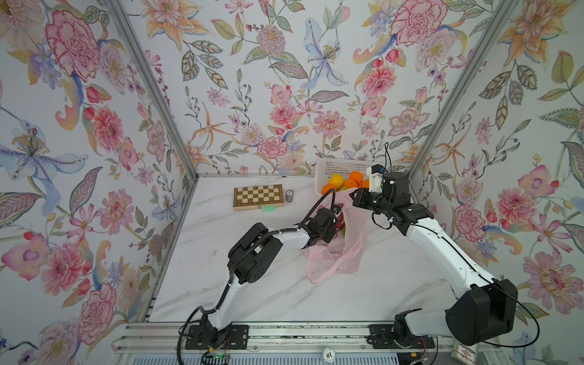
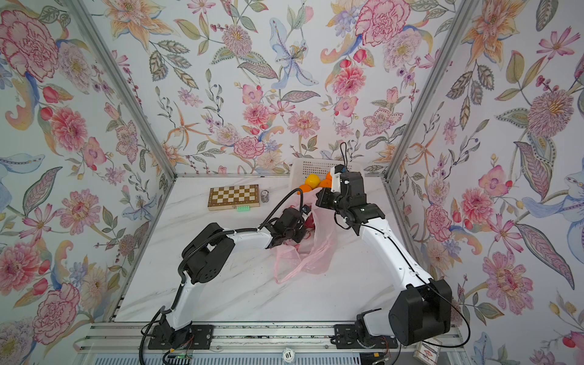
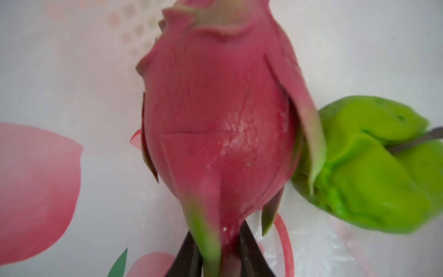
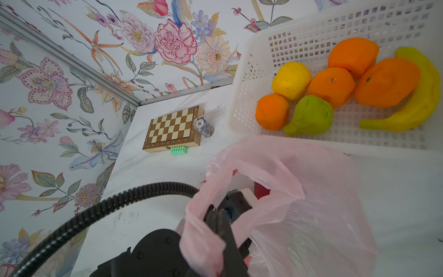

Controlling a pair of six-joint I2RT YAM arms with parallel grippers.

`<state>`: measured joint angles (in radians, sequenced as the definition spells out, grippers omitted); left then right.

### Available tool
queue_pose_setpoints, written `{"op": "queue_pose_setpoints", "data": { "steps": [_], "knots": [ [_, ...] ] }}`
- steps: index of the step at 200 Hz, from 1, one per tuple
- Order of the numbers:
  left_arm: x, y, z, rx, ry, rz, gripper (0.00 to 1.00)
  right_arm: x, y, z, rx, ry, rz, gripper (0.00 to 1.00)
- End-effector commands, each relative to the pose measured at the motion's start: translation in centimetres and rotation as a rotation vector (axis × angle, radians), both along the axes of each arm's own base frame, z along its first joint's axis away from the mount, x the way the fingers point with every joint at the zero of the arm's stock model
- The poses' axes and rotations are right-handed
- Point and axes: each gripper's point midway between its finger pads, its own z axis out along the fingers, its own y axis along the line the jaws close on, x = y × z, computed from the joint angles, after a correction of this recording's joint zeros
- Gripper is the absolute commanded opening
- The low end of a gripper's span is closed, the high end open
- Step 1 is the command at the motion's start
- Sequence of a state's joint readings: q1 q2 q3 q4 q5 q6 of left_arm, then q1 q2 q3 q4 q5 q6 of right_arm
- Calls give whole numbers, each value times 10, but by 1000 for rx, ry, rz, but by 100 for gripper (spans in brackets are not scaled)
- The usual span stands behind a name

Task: Untie the knot of the plastic bag and take out the fruit
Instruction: Pick up the fruit from the plastic bag.

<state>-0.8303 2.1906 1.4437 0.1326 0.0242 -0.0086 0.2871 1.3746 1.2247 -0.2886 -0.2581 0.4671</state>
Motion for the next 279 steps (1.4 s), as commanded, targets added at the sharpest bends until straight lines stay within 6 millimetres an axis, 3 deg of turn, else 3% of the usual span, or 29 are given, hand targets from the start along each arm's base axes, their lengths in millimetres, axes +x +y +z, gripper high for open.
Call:
{"op": "queue_pose_setpoints", "data": {
  "steps": [1,61,82,103,137,152,198,224,244,271,273,279],
  "knots": [
    [-7,-10,54,-141,-48,-45,1,9,-6,7,8,2,-51,1],
    [-44,-8,76,-133,-88,-87,0,30,-24,8,-52,4,-163,1],
    [-59,-6,79,-130,-92,-107,0,35,-28,-2,-90,28,-175,1],
    [-64,4,86,-124,-90,-59,0,39,-46,-13,-203,45,-229,1],
    [-72,10,116,-182,-90,-45,0,41,-78,-29,-401,64,-302,5],
    [-77,11,129,-205,-105,-48,0,42,-82,-39,-427,95,-295,6],
    [-78,32,138,-161,-105,12,0,37,-90,-67,-448,183,-287,9],
    [-87,38,152,-237,-119,13,0,34,-98,-88,-483,255,-286,10],
    [-84,48,159,-227,-131,56,0,29,-94,-94,-467,266,-261,12],
    [-79,59,169,-228,-147,110,0,10,-64,-96,-359,231,-166,14],
    [-80,62,181,-251,-161,113,0,7,-62,-96,-359,228,-161,15],
    [-79,66,189,-268,-168,129,0,0,-57,-98,-359,222,-142,15]
  ]
}}
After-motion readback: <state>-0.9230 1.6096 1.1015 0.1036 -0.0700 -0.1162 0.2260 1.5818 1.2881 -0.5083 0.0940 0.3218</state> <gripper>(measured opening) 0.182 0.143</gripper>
